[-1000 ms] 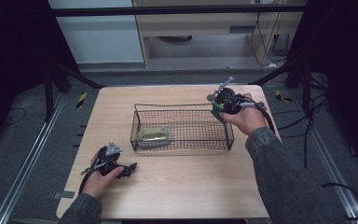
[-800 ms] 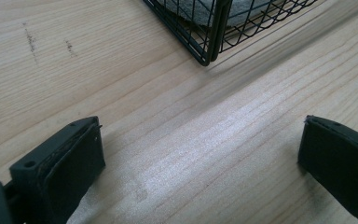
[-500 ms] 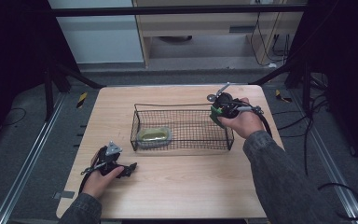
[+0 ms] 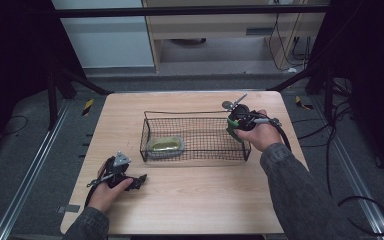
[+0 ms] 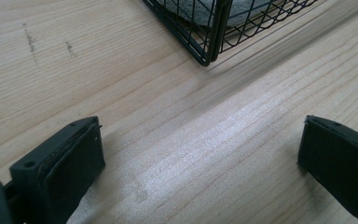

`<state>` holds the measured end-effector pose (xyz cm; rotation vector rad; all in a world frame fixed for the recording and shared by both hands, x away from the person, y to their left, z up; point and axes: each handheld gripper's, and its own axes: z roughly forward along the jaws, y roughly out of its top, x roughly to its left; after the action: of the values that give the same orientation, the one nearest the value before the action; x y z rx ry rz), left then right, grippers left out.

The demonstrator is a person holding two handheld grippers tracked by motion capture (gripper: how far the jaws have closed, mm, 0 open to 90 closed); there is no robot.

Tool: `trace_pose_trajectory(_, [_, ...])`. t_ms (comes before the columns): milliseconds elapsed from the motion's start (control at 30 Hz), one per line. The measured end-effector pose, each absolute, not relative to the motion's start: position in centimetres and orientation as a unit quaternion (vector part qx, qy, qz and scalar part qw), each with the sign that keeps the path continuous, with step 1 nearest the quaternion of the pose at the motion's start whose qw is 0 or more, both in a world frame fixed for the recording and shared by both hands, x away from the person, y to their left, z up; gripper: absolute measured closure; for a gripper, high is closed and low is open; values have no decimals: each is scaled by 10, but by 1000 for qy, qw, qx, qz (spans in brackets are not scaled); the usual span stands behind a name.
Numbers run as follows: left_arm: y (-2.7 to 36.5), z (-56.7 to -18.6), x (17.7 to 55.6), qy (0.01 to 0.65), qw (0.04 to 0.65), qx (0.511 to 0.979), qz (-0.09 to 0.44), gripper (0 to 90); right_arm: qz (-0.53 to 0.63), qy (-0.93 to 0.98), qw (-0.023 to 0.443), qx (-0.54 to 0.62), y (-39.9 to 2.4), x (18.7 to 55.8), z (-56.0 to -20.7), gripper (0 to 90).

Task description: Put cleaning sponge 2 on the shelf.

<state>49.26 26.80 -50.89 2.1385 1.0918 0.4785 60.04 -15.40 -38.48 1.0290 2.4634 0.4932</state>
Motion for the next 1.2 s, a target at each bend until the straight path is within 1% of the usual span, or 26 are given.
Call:
trace_pose_trajectory(433, [268, -509, 493, 419, 340, 822, 184, 0, 176, 885, 202, 380, -154, 603, -397, 651])
trace_pose_trajectory(1200, [268, -509, 493, 419, 340, 822, 183, 0, 167, 884, 207, 384, -149, 612, -410, 647])
